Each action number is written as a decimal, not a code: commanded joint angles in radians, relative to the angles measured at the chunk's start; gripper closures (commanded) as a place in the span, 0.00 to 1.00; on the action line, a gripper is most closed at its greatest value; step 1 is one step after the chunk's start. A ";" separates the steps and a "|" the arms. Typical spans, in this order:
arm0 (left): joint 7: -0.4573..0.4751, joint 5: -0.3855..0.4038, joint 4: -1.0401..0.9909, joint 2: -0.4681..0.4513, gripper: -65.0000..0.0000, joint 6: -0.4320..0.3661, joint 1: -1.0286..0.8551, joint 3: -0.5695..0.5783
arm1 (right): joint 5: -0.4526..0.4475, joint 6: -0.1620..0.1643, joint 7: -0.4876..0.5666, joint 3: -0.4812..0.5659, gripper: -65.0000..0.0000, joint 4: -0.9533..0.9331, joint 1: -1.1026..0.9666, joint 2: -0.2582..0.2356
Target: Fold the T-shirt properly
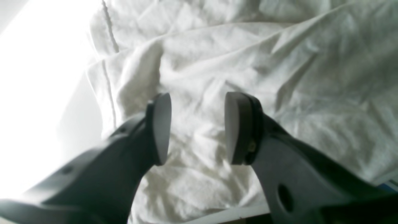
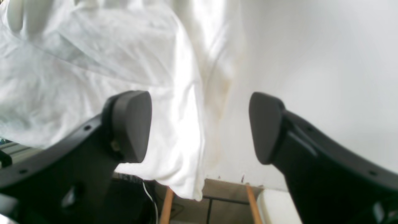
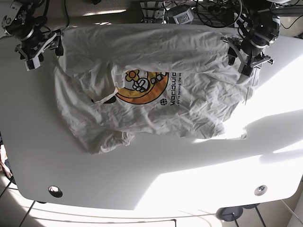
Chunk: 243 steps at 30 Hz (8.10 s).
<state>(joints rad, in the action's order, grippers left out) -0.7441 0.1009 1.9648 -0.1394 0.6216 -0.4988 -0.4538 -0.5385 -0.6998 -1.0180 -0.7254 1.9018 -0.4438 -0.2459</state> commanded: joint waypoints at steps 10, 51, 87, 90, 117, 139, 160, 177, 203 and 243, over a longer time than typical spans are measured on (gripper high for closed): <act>0.014 -0.002 -0.025 -0.009 0.60 -0.010 0.256 -0.003 | 0.185 0.002 0.051 0.211 0.28 -0.376 0.552 -0.034; 0.228 0.006 -1.212 -0.154 0.25 -0.326 1.038 0.036 | 0.512 0.002 0.744 0.318 0.96 -1.227 0.910 0.024; -0.128 0.009 -0.141 -0.122 1.00 -0.039 0.552 0.089 | 0.397 0.002 0.123 0.145 0.97 -0.114 0.570 0.058; -0.128 0.009 -0.091 -0.122 1.00 -0.039 0.454 0.076 | 0.397 0.002 0.083 0.092 0.97 -0.009 0.455 0.092; -0.157 0.004 -0.092 -0.081 0.42 0.076 0.332 -0.072 | 0.242 0.002 0.003 0.079 0.08 -0.023 0.391 0.119; -0.156 -0.002 -0.318 -0.049 0.58 0.077 0.338 -0.073 | 0.374 0.002 0.066 0.149 0.97 -0.258 0.555 0.124; -0.156 -0.002 -0.319 -0.084 0.58 0.077 0.338 -0.044 | 0.173 0.002 -0.040 0.083 0.10 -0.371 0.575 0.049; -0.156 -0.002 -0.319 -0.082 0.58 0.077 0.334 -0.044 | 0.166 0.002 0.144 0.220 0.93 -0.674 0.658 0.009; -0.156 -0.002 -0.391 -0.090 0.58 0.077 0.342 -0.043 | 0.065 0.002 -0.037 -0.040 0.92 0.081 0.113 0.155; -0.154 0.003 -0.308 -0.079 0.58 0.077 0.308 -0.044 | -0.081 0.002 -0.005 0.049 0.61 -0.060 0.040 0.128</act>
<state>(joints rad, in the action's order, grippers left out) -0.9012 0.0994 1.6405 -0.2058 0.7002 -0.1963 -0.4927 -0.6064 -0.6968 -1.0492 -0.6678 1.8214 -0.4034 -0.1009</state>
